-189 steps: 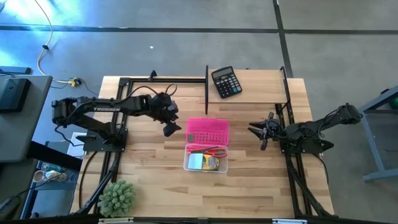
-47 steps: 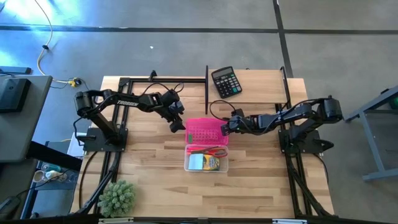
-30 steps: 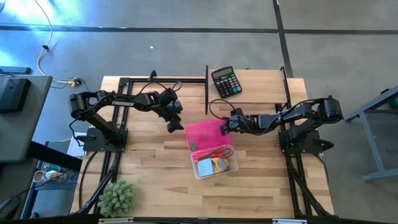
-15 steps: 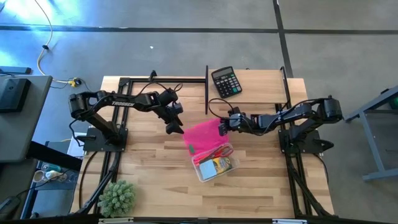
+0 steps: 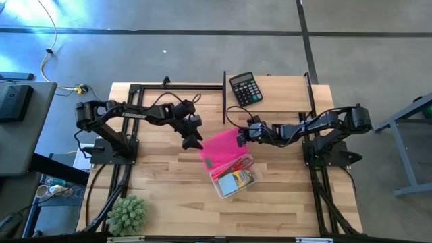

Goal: Pack school essentials
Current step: Close the pink supply box

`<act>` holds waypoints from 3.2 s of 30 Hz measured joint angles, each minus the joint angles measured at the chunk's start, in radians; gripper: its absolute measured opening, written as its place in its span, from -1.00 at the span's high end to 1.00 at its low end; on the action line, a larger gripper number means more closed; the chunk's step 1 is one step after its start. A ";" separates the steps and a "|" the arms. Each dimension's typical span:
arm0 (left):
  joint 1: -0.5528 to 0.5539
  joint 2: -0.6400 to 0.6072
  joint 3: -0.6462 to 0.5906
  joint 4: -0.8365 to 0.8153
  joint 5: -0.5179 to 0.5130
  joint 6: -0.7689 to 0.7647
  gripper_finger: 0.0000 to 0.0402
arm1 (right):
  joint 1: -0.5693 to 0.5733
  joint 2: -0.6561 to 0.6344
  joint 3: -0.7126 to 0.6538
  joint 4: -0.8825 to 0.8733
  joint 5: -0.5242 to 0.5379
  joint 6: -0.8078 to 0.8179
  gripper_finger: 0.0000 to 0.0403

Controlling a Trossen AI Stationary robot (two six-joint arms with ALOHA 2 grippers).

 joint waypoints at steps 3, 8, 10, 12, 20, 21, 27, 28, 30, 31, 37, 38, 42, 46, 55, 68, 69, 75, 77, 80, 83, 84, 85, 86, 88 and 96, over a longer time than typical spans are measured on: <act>-0.020 0.000 0.000 0.026 0.000 -0.015 -0.64 | 0.000 0.000 0.018 -0.002 0.001 -0.017 0.97; -0.042 0.000 0.000 0.066 0.000 -0.041 -0.64 | 0.000 0.000 0.060 -0.023 0.002 -0.063 0.97; -0.047 0.000 0.000 0.075 0.010 -0.048 -0.64 | 0.000 0.000 0.073 -0.040 0.003 -0.067 0.97; -0.054 0.000 0.000 0.077 0.011 -0.051 -0.64 | 0.000 0.000 0.077 -0.050 0.008 -0.068 0.97; -0.084 0.001 0.006 0.074 0.013 -0.055 -0.64 | 0.000 0.000 0.079 -0.051 0.024 -0.068 0.96; -0.089 0.001 0.011 0.074 0.014 -0.060 -0.64 | 0.000 0.000 0.079 -0.051 0.025 -0.068 0.96; -0.105 0.001 0.043 0.066 0.017 -0.062 -0.64 | -0.001 0.000 0.080 -0.045 0.025 -0.078 0.85; -0.106 0.001 0.047 0.067 0.014 -0.060 -0.64 | 0.000 0.000 0.080 -0.041 0.025 -0.083 0.82; -0.106 0.001 0.052 0.067 0.014 -0.060 -0.64 | 0.000 0.000 0.080 -0.037 0.025 -0.086 0.73; -0.106 0.001 0.052 0.067 0.014 -0.060 -0.64 | 0.000 0.000 0.080 -0.036 0.025 -0.088 0.69; -0.106 0.001 0.053 0.067 0.014 -0.060 -0.64 | 0.000 -0.004 0.080 -0.037 0.019 -0.108 0.40; -0.106 0.001 0.053 0.067 0.014 -0.060 -0.64 | 0.000 -0.009 0.080 -0.036 0.006 -0.114 0.36; -0.106 0.001 0.053 0.067 0.014 -0.060 -0.64 | 0.000 -0.045 0.081 -0.031 -0.050 -0.131 0.25; -0.105 0.001 0.053 0.067 0.014 -0.060 -0.64 | 0.000 -0.088 0.081 -0.045 -0.104 -0.135 0.17; -0.108 0.001 0.054 0.067 0.011 -0.069 -0.64 | 0.001 -0.202 0.081 -0.103 -0.202 -0.170 0.15; -0.112 0.001 0.054 0.079 0.011 -0.073 -0.64 | 0.162 -0.302 0.081 -0.274 -0.472 -0.084 0.15; -0.112 0.001 0.054 0.081 0.011 -0.076 -0.64 | 0.193 -0.302 0.081 -0.280 -0.473 -0.067 0.15; -0.112 0.001 0.054 0.083 0.011 -0.086 -0.64 | 0.394 -0.279 0.080 -0.306 -0.362 0.058 0.15; -0.112 0.001 0.054 0.083 0.011 -0.086 -0.64 | 0.453 -0.248 0.080 -0.310 -0.307 0.110 0.15; -0.112 0.001 0.054 0.087 0.011 -0.086 -0.64 | 0.530 -0.190 0.080 -0.327 -0.242 0.191 0.15; -0.112 0.001 0.054 0.096 0.011 -0.086 -0.64 | 0.585 -0.124 0.080 -0.326 -0.222 0.265 0.15; -0.112 0.001 0.054 0.097 0.011 -0.086 -0.64 | 0.598 -0.102 0.080 -0.317 -0.214 0.287 0.15; -0.112 0.001 0.054 0.099 0.011 -0.086 -0.64 | 0.611 -0.083 0.080 -0.315 -0.204 0.306 0.15; -0.112 0.001 0.054 0.100 0.011 -0.086 -0.64 | 0.622 -0.067 0.079 -0.310 -0.200 0.322 0.15; -0.112 0.001 0.054 0.100 0.011 -0.086 -0.64 | 0.636 -0.034 0.080 -0.282 -0.193 0.346 0.15; -0.112 0.001 0.054 0.105 0.011 -0.086 -0.64 | 0.649 0.062 0.079 -0.267 -0.141 0.390 0.15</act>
